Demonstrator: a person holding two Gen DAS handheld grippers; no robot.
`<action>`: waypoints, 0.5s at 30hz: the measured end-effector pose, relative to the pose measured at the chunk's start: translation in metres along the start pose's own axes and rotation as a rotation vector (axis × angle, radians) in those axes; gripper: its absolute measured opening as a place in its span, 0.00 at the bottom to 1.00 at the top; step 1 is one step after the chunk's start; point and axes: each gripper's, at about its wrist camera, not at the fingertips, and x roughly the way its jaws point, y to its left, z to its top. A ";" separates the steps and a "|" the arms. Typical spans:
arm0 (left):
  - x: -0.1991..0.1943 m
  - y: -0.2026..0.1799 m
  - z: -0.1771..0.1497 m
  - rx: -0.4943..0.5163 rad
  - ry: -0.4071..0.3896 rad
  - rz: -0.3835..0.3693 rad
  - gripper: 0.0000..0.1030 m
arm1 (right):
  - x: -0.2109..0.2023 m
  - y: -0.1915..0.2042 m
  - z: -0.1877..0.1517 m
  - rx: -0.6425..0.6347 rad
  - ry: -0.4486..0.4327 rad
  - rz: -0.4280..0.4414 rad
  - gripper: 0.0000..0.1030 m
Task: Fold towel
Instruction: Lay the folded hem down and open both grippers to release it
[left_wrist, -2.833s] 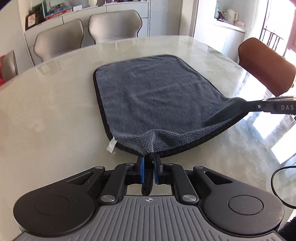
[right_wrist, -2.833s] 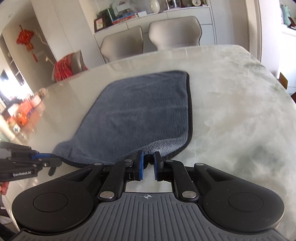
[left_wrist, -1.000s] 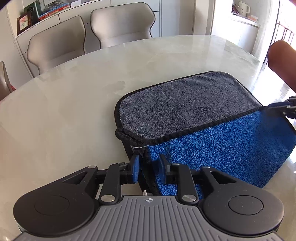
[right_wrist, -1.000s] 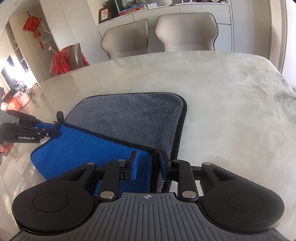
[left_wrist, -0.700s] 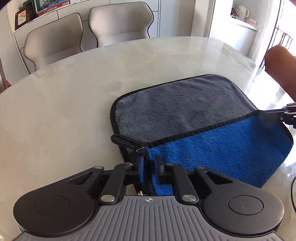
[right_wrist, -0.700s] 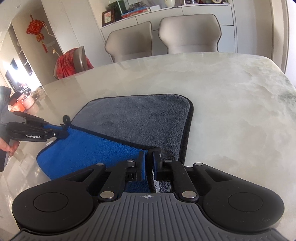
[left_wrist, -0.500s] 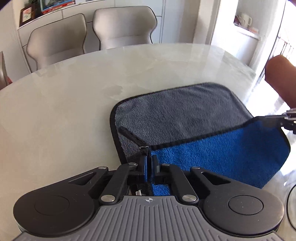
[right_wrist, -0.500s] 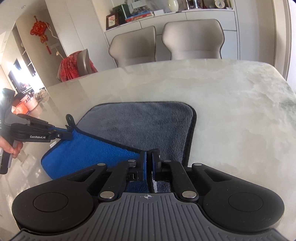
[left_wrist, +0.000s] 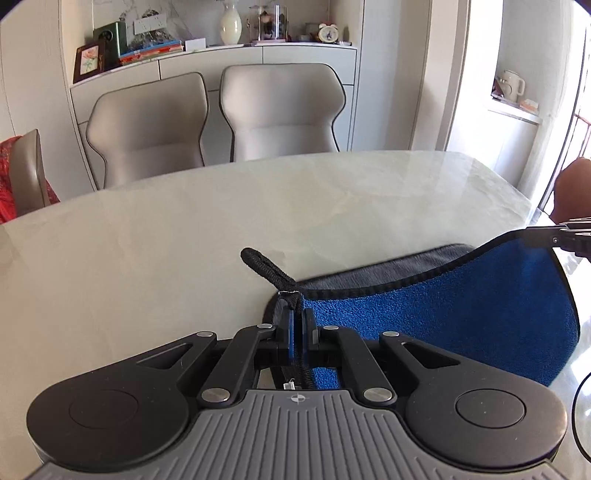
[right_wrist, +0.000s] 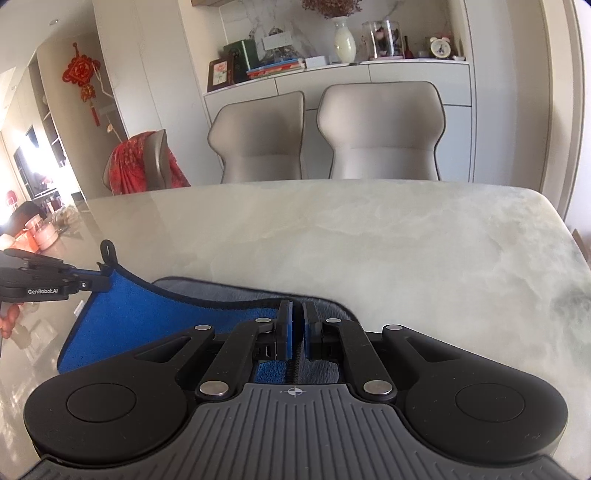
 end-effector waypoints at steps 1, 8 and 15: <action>0.002 0.001 0.003 -0.002 -0.005 0.006 0.03 | 0.006 -0.001 0.003 -0.005 0.005 0.001 0.06; 0.021 0.004 0.015 -0.012 -0.007 0.027 0.03 | 0.036 -0.011 0.006 0.002 0.041 -0.014 0.06; 0.036 0.005 0.018 -0.011 -0.009 0.041 0.03 | 0.043 -0.024 -0.003 0.058 0.044 -0.025 0.06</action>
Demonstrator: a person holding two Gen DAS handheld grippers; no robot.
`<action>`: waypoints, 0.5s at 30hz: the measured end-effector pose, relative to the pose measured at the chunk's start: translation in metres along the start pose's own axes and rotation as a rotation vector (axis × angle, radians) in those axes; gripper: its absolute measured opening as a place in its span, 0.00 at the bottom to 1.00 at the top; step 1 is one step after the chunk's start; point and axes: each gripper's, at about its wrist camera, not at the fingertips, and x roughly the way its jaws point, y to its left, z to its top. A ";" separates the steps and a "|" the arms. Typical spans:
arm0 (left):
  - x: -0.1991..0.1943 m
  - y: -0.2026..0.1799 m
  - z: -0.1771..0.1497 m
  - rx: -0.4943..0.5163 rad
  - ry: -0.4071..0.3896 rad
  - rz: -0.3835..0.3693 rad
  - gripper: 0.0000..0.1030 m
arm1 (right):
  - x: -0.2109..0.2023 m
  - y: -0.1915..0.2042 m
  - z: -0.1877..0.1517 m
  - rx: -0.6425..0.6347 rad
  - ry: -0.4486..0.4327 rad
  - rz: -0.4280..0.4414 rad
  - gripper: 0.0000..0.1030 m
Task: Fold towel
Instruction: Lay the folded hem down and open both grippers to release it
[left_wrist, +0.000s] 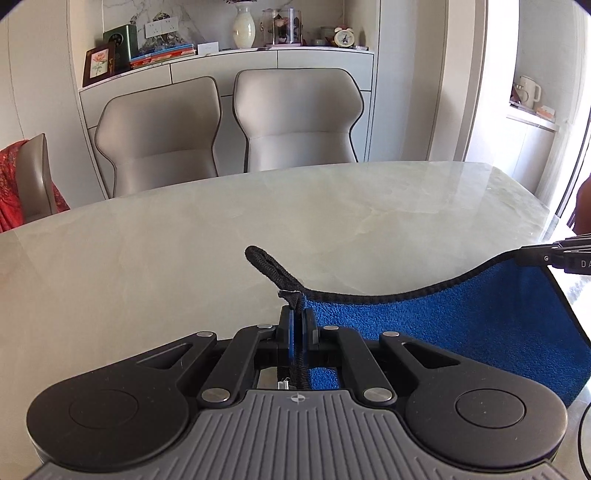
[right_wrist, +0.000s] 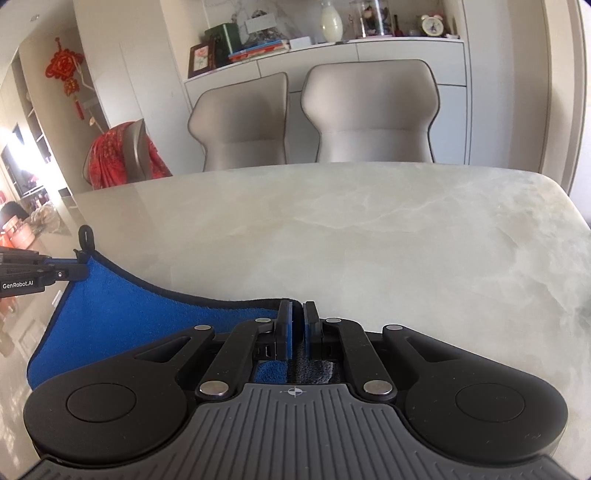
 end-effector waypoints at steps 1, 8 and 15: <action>0.002 0.000 -0.001 0.001 0.004 0.003 0.03 | 0.001 -0.001 -0.001 0.000 0.002 0.000 0.07; 0.015 0.003 -0.016 0.008 0.063 0.035 0.09 | 0.014 0.001 -0.009 -0.055 0.081 -0.050 0.27; -0.017 0.009 -0.025 -0.010 0.016 0.063 0.30 | -0.033 0.002 -0.015 0.037 -0.050 -0.084 0.34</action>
